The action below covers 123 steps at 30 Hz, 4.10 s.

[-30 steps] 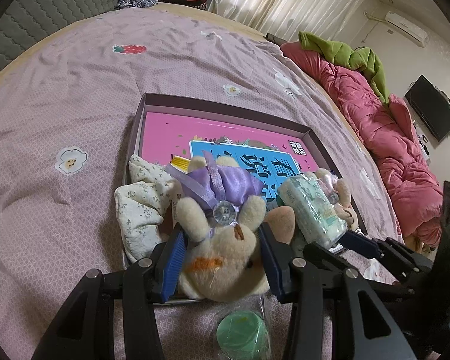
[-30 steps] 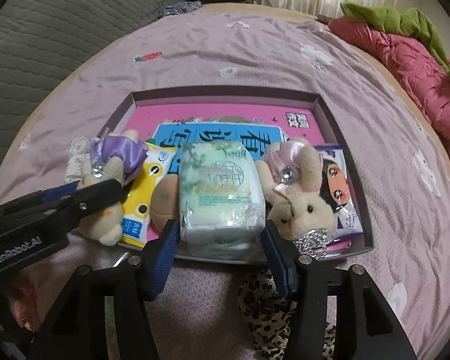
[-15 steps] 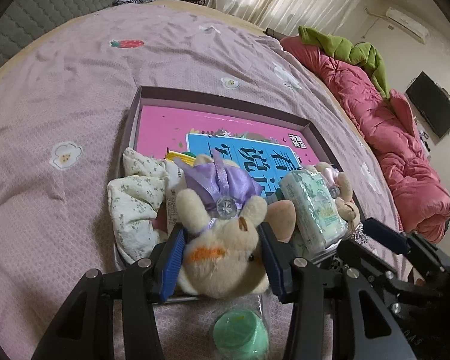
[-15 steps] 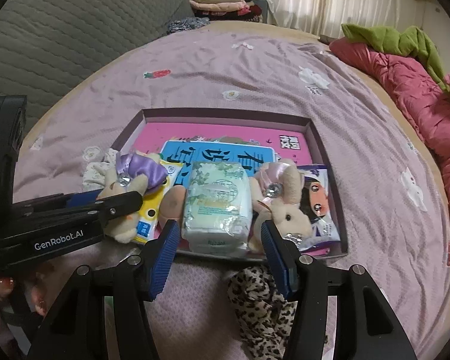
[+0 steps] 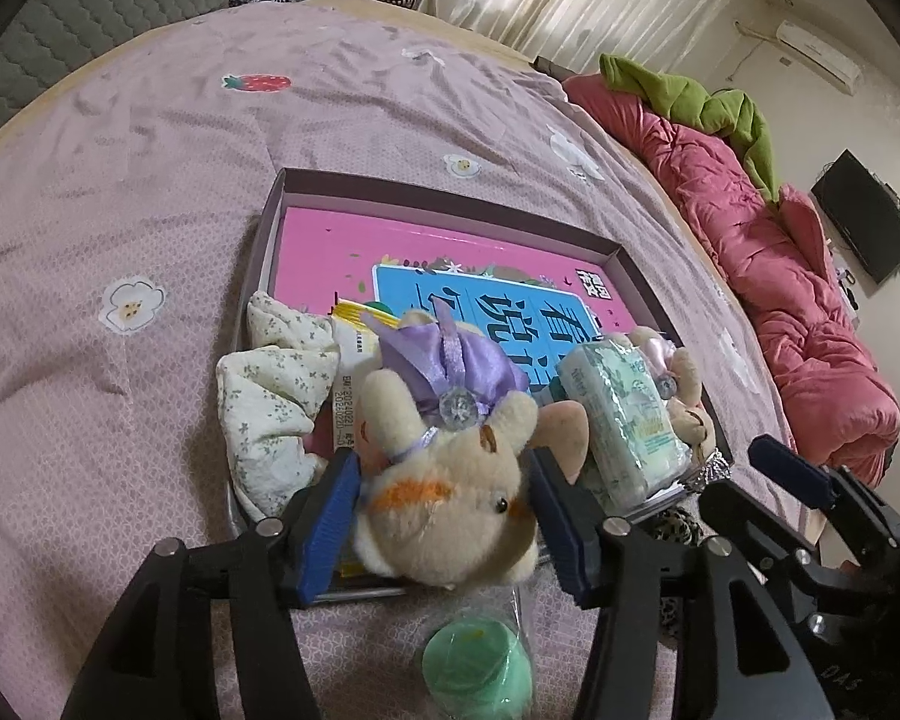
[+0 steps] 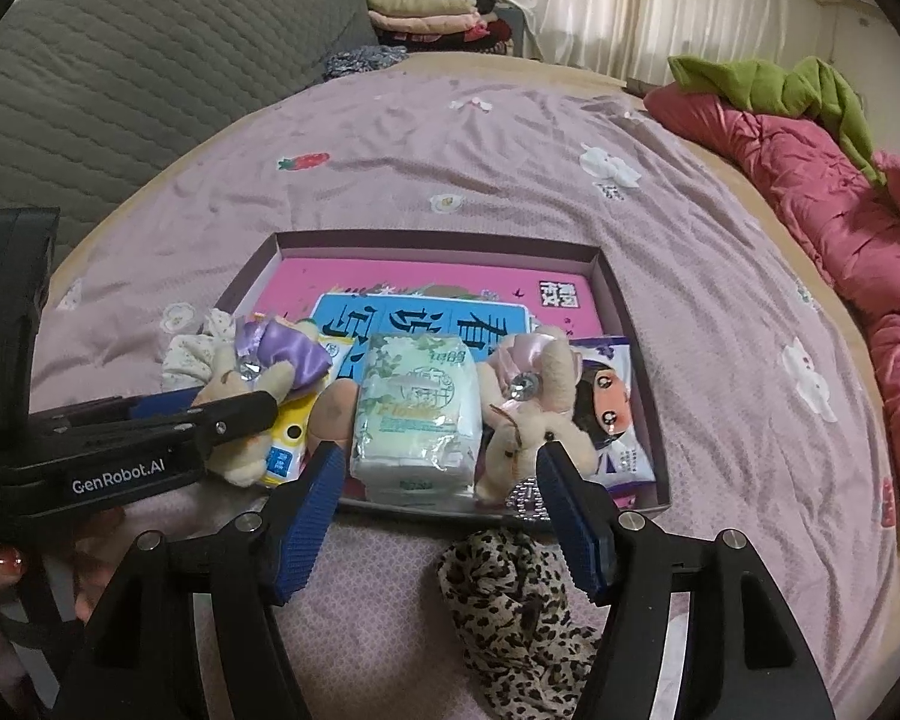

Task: Organize soft objects
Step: 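Open both tools to release the bunny and tissue pack, then withdraw, then grasp the bagged green sponge with the left tool while the right grasps the leopard scrunchie, then carry the green sponge with the left tool while the right carries the scrunchie to the box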

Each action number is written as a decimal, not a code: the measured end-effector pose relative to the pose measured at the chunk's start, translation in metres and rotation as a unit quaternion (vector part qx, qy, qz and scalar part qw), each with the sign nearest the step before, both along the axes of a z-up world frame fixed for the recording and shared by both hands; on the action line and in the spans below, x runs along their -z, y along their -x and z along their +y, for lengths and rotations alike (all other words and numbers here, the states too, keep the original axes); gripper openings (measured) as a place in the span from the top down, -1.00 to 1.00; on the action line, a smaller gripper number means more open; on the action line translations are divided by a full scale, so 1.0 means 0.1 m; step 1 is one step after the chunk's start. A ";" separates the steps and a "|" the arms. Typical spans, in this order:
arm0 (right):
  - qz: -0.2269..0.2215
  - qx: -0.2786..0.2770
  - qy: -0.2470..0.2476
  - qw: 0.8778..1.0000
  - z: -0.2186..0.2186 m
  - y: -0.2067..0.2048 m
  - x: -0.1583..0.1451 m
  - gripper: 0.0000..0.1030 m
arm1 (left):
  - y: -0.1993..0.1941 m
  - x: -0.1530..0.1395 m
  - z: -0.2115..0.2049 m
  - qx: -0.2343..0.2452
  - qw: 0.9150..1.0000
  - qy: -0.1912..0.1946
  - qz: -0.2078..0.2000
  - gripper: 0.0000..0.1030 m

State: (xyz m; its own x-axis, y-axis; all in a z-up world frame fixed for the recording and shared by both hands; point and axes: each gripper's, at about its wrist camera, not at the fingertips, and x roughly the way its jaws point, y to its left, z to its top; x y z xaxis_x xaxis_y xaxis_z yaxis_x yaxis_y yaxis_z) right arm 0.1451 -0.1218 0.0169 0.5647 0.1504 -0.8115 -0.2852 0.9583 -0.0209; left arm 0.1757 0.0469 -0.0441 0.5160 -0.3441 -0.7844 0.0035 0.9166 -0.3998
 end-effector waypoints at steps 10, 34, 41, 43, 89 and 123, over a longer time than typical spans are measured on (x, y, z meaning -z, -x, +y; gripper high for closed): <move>-0.012 0.011 0.003 1.000 -0.08 0.06 -0.10 -0.37 | 0.03 -0.11 0.01 -0.009 1.000 -0.006 -0.015 -0.16; -0.054 0.016 0.003 0.998 -0.44 0.47 -0.49 -0.40 | 0.51 -0.66 -0.16 -0.004 0.997 -0.041 -0.063 -0.16; -0.052 0.008 -0.012 0.999 -0.60 0.66 -0.52 -0.40 | 0.75 -0.77 -0.28 0.003 0.996 -0.056 -0.065 -0.16; -0.051 0.005 -0.015 0.999 -0.64 0.72 -0.51 -0.40 | 0.80 -0.78 -0.30 0.003 0.996 -0.059 -0.064 -0.16; 0.032 -0.019 -0.014 0.999 -0.83 0.78 0.44 -0.41 | 1.00 0.15 -0.39 0.011 0.997 -0.062 0.045 -0.17; -0.060 -0.014 -0.084 0.995 -0.78 0.25 -0.22 0.59 | 0.59 -0.47 -0.07 -0.033 0.997 -0.039 -0.060 0.19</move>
